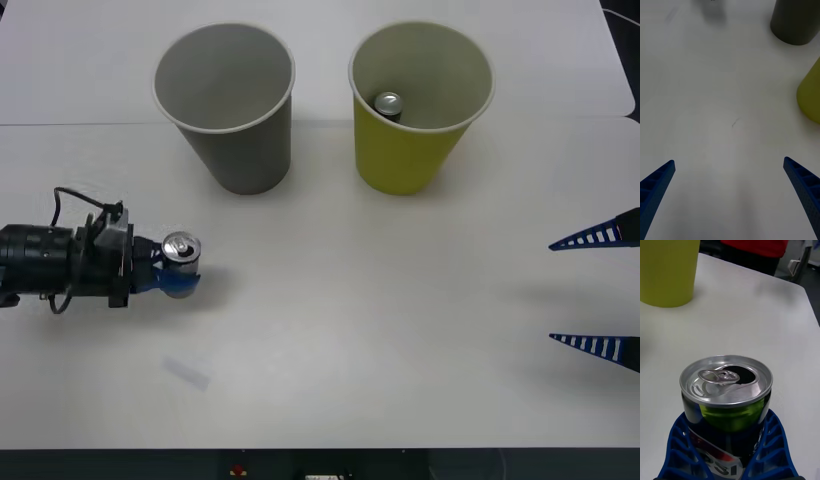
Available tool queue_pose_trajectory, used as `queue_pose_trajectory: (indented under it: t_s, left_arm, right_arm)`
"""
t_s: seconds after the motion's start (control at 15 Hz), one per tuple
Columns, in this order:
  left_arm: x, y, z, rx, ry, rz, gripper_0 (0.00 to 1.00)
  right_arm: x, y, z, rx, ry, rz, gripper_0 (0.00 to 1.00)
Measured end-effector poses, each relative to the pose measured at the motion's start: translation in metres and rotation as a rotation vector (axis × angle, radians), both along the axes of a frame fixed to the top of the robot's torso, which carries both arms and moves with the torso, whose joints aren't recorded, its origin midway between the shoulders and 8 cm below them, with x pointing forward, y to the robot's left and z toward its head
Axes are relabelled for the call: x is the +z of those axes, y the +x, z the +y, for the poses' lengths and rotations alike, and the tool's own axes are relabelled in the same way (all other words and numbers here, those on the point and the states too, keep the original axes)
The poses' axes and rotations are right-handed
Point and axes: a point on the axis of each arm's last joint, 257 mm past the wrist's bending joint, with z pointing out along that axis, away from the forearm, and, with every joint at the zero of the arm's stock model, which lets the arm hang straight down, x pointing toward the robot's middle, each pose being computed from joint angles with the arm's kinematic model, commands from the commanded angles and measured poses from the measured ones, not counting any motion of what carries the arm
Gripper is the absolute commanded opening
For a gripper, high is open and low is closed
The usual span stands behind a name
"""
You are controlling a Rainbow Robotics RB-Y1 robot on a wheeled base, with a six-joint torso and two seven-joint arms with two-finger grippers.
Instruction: Put the can into the green bin and the plastic bottle into the gray bin
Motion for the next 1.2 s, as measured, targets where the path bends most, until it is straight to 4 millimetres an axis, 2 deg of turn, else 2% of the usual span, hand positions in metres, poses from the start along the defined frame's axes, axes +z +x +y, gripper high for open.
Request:
queue_pose_trajectory:
  t_s: [0.27,0.6,1.2]
  left_arm:
    - [0.023,-0.003,-0.017,-0.021,0.051,0.077,0.0]
    - [0.052,-0.01,-0.051,-0.005,0.039,0.185,0.0]
    - [0.116,-0.023,-0.106,0.134,0.108,0.276,0.0]
  right_arm:
    - [0.0,0.0,0.0,0.0,0.0,0.0,1.0]
    - [0.0,0.0,0.0,0.0,0.0,0.0,1.0]
    - [0.0,0.0,0.0,0.0,0.0,0.0,1.0]
